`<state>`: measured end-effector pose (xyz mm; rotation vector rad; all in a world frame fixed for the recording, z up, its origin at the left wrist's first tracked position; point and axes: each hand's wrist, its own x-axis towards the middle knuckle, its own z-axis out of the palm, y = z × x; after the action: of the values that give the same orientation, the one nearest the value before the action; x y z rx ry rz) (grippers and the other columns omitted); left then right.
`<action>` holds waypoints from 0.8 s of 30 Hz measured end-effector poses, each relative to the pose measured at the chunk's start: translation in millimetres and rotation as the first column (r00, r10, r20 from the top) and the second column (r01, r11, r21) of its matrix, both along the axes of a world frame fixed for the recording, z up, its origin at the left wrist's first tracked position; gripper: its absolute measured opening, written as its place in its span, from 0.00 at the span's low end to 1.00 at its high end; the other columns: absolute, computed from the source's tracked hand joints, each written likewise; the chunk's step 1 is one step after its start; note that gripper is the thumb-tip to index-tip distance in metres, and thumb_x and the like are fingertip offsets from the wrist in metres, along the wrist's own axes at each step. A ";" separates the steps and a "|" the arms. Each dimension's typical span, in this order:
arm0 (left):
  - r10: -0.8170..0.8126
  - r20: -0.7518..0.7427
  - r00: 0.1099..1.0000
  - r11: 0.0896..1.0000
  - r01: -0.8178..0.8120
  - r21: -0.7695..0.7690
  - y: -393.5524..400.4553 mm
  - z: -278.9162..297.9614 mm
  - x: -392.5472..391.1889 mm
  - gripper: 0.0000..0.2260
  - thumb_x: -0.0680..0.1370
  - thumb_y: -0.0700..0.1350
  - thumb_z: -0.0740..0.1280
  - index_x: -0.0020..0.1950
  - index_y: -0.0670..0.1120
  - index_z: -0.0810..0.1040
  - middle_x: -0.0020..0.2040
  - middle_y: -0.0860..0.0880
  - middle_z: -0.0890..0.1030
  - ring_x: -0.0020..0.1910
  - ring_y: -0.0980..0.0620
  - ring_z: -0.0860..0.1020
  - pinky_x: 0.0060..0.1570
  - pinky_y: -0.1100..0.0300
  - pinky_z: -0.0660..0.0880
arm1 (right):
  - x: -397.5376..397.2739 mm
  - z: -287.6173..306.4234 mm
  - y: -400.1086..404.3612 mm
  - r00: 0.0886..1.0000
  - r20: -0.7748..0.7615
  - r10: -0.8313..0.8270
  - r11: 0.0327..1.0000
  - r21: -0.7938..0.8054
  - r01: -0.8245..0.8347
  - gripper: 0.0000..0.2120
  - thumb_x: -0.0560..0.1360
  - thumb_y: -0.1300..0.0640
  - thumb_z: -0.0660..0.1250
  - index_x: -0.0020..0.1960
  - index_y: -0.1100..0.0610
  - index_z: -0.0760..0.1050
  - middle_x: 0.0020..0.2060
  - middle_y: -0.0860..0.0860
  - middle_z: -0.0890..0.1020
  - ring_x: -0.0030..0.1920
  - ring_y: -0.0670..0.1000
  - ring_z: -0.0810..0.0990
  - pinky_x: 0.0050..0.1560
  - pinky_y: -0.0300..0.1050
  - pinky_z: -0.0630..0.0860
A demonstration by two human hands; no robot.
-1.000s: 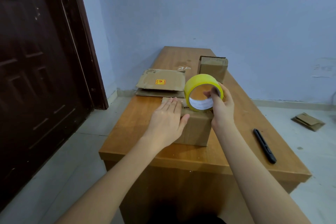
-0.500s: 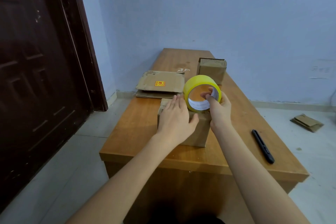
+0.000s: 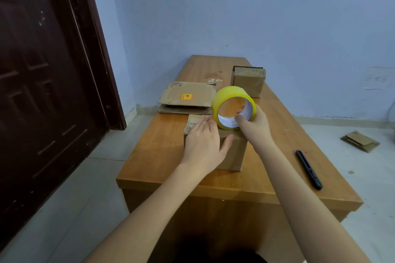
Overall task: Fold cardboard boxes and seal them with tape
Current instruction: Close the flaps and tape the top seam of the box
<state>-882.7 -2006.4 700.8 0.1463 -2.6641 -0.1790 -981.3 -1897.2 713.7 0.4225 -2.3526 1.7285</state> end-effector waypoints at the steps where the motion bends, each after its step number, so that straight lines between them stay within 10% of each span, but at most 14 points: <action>1: 0.012 0.010 1.000 1.000 -0.012 -0.024 0.1 -0.1 -0.4 0.31 0.77 0.60 0.56 0.61 0.33 0.76 0.58 0.38 0.80 0.59 0.44 0.79 0.60 0.54 0.73 | -2.0 0.5 3.4 1.000 0.015 0.018 0.998 0.057 -0.019 0.05 0.76 0.60 0.63 0.49 0.62 0.74 0.39 0.52 0.77 0.39 0.51 0.74 0.37 0.44 0.69; 5: 0.006 -0.035 0.999 0.995 -0.010 -0.099 -3.6 -0.5 -3.6 0.31 0.77 0.61 0.51 0.52 0.37 0.82 0.49 0.42 0.84 0.51 0.48 0.83 0.52 0.57 0.78 | -5.8 11.1 11.7 0.995 0.057 0.086 0.986 0.138 -0.093 0.08 0.79 0.58 0.59 0.47 0.63 0.70 0.37 0.56 0.76 0.38 0.56 0.73 0.35 0.49 0.71; 12: -0.044 0.004 0.999 0.988 0.045 -0.149 -7.2 -2.5 -9.1 0.30 0.77 0.59 0.50 0.55 0.39 0.82 0.54 0.42 0.83 0.54 0.48 0.81 0.53 0.55 0.77 | 1.1 7.7 28.5 0.947 0.271 0.174 0.933 -0.354 -0.070 0.09 0.81 0.58 0.58 0.60 0.59 0.67 0.50 0.55 0.83 0.53 0.56 0.80 0.45 0.53 0.79; 17: -0.061 0.005 0.998 0.990 0.061 -0.127 -6.9 1.3 -6.0 0.31 0.81 0.61 0.46 0.76 0.41 0.58 0.76 0.44 0.61 0.76 0.50 0.58 0.73 0.58 0.53 | 3.3 0.5 28.0 0.968 0.223 0.117 0.971 -0.229 -0.064 0.09 0.79 0.56 0.63 0.58 0.55 0.70 0.54 0.53 0.79 0.53 0.53 0.78 0.47 0.53 0.80; 24: -0.074 0.025 0.997 0.997 0.075 -0.019 0.7 15.3 -10.1 0.34 0.80 0.59 0.55 0.77 0.39 0.49 0.78 0.43 0.52 0.77 0.49 0.52 0.73 0.57 0.50 | 6.3 4.0 35.5 0.937 0.286 0.199 0.977 -0.138 -0.165 0.07 0.81 0.57 0.60 0.55 0.56 0.75 0.51 0.55 0.81 0.46 0.53 0.82 0.31 0.46 0.80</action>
<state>-892.8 -2005.6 716.1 0.0430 -2.6969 -0.1759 -975.1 -1861.7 717.7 0.3958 -2.4657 2.1344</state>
